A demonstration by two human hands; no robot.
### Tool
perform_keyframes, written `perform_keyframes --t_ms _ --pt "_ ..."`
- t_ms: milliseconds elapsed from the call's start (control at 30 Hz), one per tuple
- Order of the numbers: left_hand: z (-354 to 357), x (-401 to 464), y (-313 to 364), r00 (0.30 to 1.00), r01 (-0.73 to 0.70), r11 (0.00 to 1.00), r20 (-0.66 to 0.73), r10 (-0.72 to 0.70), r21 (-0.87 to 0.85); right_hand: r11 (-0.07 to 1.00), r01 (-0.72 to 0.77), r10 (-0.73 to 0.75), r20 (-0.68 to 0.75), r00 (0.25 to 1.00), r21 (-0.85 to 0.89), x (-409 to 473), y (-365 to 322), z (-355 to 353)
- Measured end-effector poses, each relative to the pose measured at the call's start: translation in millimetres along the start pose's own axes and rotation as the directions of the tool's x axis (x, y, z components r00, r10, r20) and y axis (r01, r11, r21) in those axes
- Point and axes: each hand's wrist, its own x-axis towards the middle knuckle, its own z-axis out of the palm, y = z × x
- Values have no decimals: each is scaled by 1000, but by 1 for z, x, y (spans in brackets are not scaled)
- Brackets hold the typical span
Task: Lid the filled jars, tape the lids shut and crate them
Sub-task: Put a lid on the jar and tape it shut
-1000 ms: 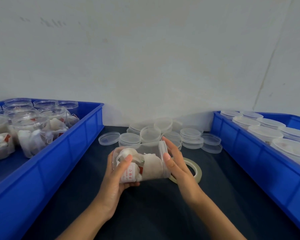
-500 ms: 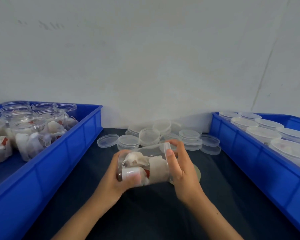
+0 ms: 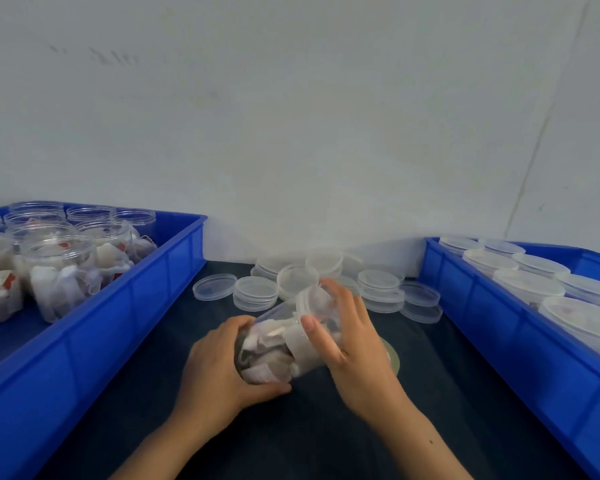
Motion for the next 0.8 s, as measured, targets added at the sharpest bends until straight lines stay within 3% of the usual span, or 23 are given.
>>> perform_keyframes --t_ms 100,133,233,300,400,467,533,600,667,700,800 --pt "1 0 0 995 75 996 -72 -72 48 995 -39 40 -8 999 90 3 6 -2" --pt "2 0 -1 989 115 992 -95 -110 51 997 -66 67 -27 997 48 3 13 -3" --pt "5 1 -5 968 227 969 -129 -214 101 948 -185 187 -19 982 -259 -1 36 -9" --pt "6 2 -9 958 280 943 -111 -263 179 899 -276 312 56 949 -339 -6 46 -11" --pt "6 3 -12 941 338 914 -65 -332 225 803 -238 338 89 937 -547 -11 48 -6" --pt "7 3 -9 941 338 920 -66 -332 200 785 -192 285 67 956 -588 -11 47 -3" --pt "7 1 -1 927 335 942 -172 -333 -17 807 -207 278 47 959 -554 -11 44 -2" --pt "5 -3 8 875 205 948 -389 -288 -242 870 -323 343 -13 939 -373 -11 44 -3" --pt "1 -6 14 814 -5 991 -576 -73 -134 895 -436 434 -35 900 -94 -12 38 -3" --pt "0 -9 16 797 -81 994 -604 18 -78 896 -444 443 -31 896 -19 -11 35 -2" --pt "2 -13 22 809 -231 973 -552 202 17 906 -422 422 -26 906 -22 -11 29 7"
